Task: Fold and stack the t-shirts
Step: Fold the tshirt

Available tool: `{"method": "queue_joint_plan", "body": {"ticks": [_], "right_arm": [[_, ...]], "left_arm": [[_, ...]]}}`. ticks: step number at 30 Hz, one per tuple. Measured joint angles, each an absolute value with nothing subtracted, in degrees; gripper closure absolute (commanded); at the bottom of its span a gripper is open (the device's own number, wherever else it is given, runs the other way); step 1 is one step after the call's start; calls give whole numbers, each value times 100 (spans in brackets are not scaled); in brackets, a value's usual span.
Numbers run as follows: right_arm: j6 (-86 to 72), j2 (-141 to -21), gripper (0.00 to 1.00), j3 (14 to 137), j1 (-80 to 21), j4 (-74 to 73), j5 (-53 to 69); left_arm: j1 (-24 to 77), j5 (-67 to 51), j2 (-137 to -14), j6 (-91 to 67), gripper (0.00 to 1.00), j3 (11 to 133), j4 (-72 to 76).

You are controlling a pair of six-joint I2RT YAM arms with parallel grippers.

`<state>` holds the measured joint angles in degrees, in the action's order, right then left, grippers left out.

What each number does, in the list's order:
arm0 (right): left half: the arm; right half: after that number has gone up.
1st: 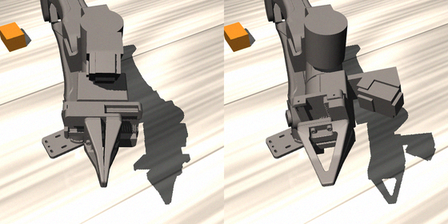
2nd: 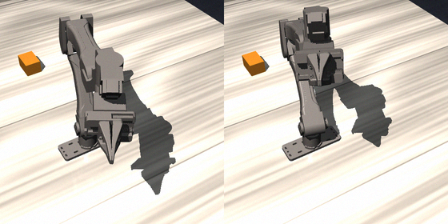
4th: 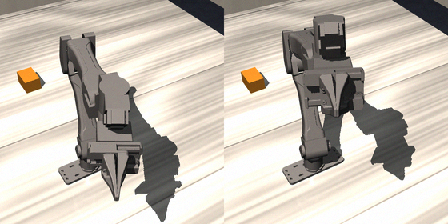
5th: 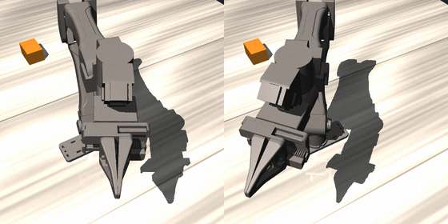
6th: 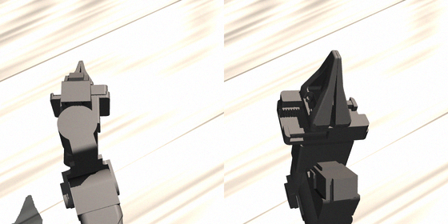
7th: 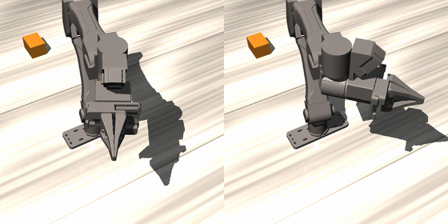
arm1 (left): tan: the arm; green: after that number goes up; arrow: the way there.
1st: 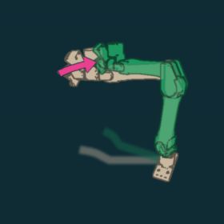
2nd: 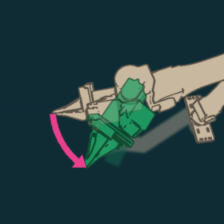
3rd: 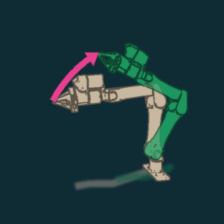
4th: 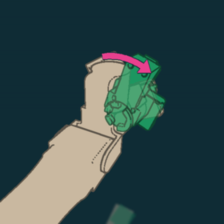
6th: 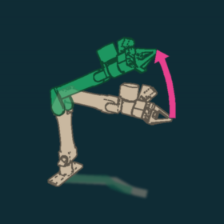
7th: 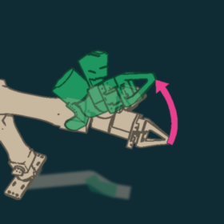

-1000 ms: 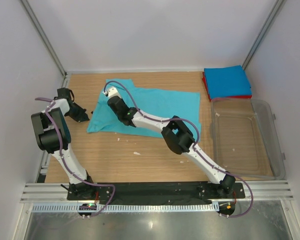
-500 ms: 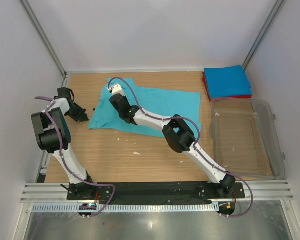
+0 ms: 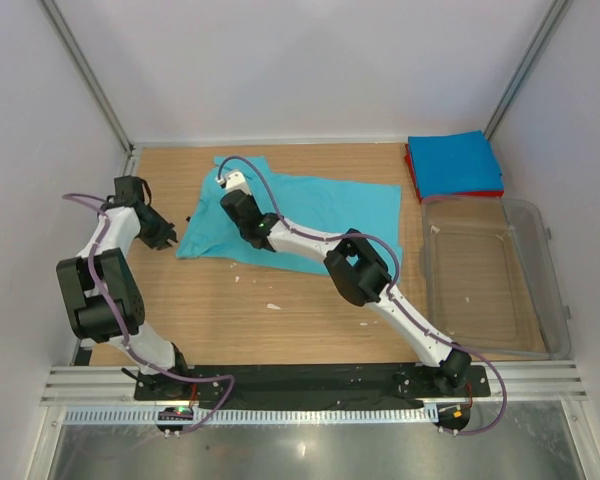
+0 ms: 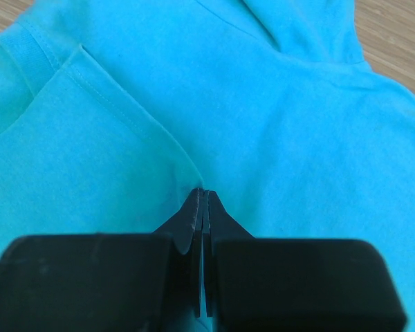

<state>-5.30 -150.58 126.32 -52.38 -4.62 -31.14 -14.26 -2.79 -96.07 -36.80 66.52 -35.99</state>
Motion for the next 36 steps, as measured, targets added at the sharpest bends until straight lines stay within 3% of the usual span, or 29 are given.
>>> {"method": "queue_joint_plan", "body": {"ticks": [10,19,22,29,36], "right_arm": [[-650,-15056,99,12481,-5238,-399,-2998],[-722,-15030,99,12405,-5236,-329,-2884],[-738,-14960,99,12285,-5227,-290,-2851],[-738,-14709,99,12038,-5172,-102,-2781],[-738,-14608,99,11933,-5105,40,-2679]], "left_arm": [[-1385,-576,-9098,-3527,76,5776,-3590],[-1378,-607,-9373,-3483,74,5859,-3441],[-1378,-526,-9627,-3489,78,6038,-3444],[-1378,-237,-10082,-3535,100,6536,-3470],[-1376,-152,-10324,-3553,100,6718,-3485]]}}
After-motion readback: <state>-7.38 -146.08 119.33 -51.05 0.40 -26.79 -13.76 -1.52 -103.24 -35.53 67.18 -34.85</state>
